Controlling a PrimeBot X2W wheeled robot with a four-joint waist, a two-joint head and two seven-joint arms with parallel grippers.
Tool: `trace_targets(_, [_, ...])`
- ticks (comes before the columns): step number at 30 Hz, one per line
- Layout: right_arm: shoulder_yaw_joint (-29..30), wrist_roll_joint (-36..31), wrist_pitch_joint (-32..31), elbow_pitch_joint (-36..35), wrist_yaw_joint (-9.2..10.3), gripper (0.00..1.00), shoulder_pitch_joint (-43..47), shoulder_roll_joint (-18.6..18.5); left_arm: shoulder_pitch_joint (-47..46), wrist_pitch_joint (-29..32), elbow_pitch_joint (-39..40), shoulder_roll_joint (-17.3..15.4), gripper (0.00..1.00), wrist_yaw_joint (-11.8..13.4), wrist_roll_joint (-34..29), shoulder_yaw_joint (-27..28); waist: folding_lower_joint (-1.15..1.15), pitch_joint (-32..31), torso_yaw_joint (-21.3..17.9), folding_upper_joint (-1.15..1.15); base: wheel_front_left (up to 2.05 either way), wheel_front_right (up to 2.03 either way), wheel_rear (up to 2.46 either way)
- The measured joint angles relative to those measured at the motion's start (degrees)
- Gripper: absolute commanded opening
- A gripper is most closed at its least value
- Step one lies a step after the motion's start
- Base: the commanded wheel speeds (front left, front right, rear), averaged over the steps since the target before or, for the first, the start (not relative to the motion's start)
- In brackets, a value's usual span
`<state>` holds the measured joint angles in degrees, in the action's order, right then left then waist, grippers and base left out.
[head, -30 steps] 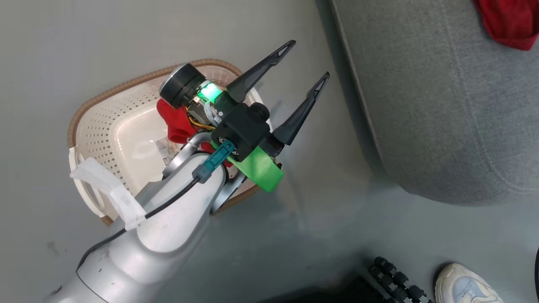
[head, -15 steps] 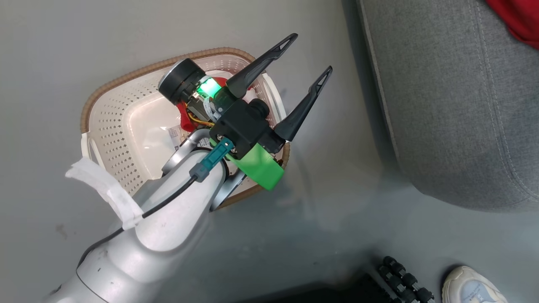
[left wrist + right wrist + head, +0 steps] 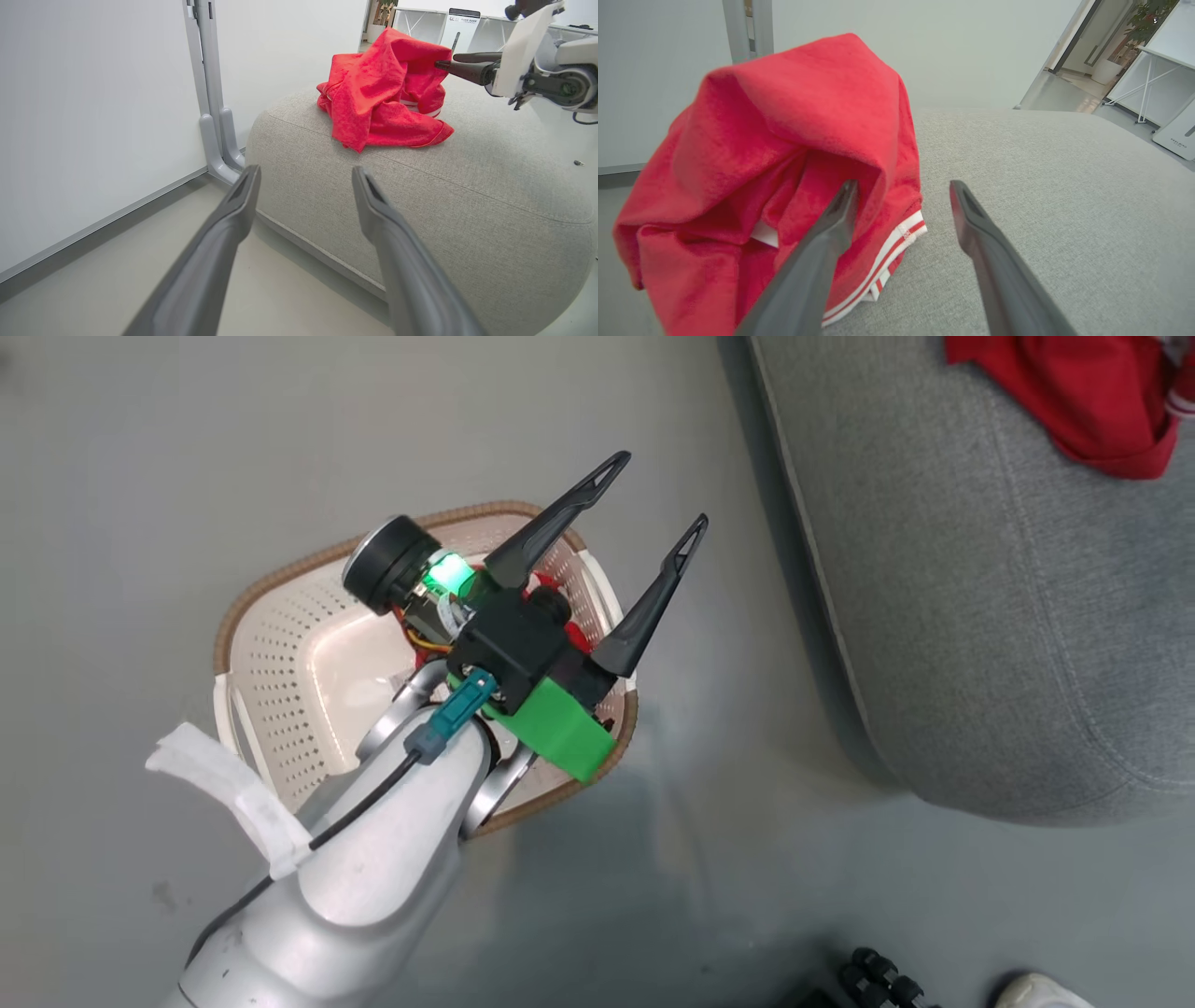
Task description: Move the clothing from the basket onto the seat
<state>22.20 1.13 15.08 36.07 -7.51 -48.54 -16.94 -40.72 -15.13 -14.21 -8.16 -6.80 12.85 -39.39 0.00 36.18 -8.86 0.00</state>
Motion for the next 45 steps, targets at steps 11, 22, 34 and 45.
trace_targets(11, [-5.9,4.0,0.0,-15.7,0.00,1.00,13.8,3.6,8.1,0.0,0.9,0.4,1.00,1.2,1.0,6.7,-0.01,-8.4,1.2,0.00,0.00,0.00,0.00])
trace_targets(22, [-15.2,5.4,0.0,-24.8,0.00,1.00,22.6,8.6,16.2,0.0,1.5,1.2,1.00,1.8,1.3,15.9,-0.01,-16.1,5.2,0.00,0.00,0.00,0.00])
trace_targets(34, [-24.0,6.9,0.0,-26.1,0.00,1.00,25.2,12.1,22.3,0.0,0.8,2.6,1.00,1.6,0.6,25.3,-0.01,-21.7,10.6,0.00,0.00,0.00,0.00])
trace_targets(45, [-25.1,7.0,0.0,-28.9,0.00,1.00,31.5,13.6,27.7,0.0,1.3,4.0,1.00,1.3,-0.5,32.2,-0.01,-26.4,13.2,0.00,0.00,0.00,0.00])
